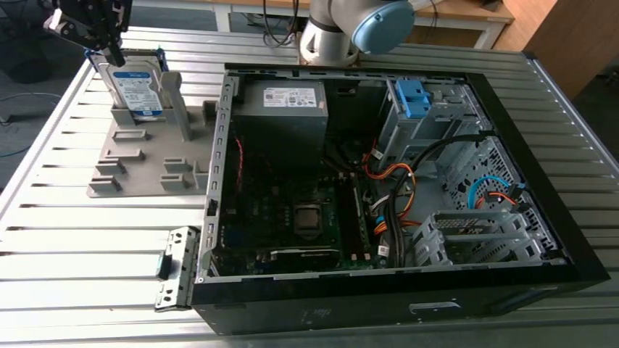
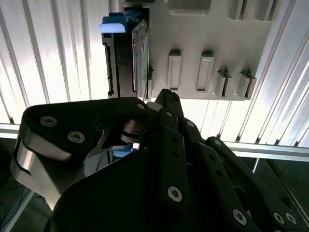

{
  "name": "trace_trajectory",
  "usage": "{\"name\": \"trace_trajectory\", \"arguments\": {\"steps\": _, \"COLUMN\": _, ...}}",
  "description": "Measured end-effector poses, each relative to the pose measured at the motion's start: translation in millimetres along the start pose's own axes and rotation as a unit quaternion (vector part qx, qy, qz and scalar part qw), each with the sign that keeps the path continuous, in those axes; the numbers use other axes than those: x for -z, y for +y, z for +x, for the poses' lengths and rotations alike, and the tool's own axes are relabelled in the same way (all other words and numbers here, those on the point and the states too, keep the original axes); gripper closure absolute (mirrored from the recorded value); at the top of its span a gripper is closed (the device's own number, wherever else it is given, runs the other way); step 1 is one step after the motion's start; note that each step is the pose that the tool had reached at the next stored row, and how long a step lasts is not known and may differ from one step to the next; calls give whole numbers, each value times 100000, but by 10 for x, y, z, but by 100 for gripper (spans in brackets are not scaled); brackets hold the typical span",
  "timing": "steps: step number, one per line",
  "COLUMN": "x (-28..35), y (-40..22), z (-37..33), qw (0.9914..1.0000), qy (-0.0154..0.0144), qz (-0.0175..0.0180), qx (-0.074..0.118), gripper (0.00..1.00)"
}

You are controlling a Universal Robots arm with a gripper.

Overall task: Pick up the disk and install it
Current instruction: 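Pick up the disk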

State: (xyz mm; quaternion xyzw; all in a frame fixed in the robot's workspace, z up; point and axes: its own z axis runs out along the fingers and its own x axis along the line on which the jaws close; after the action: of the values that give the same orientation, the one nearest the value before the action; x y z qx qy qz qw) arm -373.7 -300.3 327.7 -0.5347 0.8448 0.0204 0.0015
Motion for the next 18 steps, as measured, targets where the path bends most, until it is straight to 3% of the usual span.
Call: {"name": "trace_trajectory", "arguments": {"steps": 18, "x": 0, "y": 0, "z": 0, "qw": 99949, "qy": 121, "qz": -67, "qx": 3182, "gripper": 89}}
